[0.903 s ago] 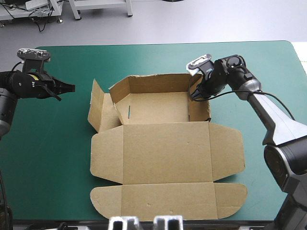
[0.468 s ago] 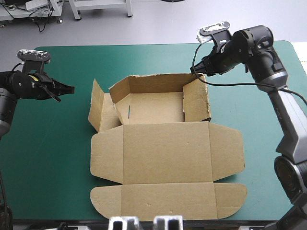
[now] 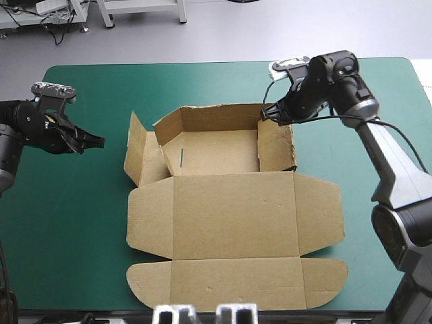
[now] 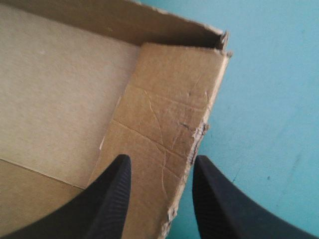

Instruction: Fold the box

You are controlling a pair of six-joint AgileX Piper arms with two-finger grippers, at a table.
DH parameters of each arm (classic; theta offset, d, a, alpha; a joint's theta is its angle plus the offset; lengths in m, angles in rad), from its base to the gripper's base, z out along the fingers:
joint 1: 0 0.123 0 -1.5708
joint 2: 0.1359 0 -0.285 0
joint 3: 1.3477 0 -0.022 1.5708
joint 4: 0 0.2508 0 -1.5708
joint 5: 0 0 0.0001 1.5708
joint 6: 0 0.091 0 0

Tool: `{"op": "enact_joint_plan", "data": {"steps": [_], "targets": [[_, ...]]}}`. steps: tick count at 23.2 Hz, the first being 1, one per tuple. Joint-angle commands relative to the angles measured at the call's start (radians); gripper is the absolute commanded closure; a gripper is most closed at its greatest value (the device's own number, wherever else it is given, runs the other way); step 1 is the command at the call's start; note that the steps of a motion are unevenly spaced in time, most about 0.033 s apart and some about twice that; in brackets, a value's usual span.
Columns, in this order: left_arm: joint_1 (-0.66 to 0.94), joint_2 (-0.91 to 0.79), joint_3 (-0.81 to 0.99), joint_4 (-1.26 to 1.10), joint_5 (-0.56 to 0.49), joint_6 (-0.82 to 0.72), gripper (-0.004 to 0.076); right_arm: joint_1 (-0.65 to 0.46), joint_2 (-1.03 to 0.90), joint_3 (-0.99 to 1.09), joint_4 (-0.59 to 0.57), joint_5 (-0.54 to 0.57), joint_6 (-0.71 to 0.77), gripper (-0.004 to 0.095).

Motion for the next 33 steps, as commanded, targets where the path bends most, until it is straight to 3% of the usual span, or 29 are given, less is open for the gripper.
{"op": "enact_joint_plan", "data": {"steps": [1, 8, 13, 30, 31, 33], "targets": [[0.001, -0.035, -0.032, 0.018, -0.028, 0.002, 0.0734, -0.001, 0.008, 0.005, -0.003, 0.01, 0.0, 0.0526], [0.001, -0.035, -0.032, 0.03, -0.034, 0.002, 0.0734, -0.003, 0.09, 0.005, -0.038, 0.01, 0.0, 0.0527], [0.001, -0.035, -0.032, 0.041, -0.039, 0.013, 0.0734, -0.005, 0.055, 0.005, -0.132, 0.01, 0.0, 0.0549], [0.001, -0.035, -0.032, 0.041, -0.041, 0.013, 0.0734, -0.005, 0.109, 0.005, -0.066, 0.01, 0.0, 0.0575], [0.001, -0.035, -0.032, 0.035, -0.041, 0.013, 0.0734, -0.005, 0.123, 0.005, -0.066, 0.01, 0.0, 0.0597], [0.001, -0.035, -0.032, 0.041, -0.043, 0.005, 0.0734, -0.005, 0.145, 0.005, -0.04, 0.01, -0.01, 0.0763]]}}
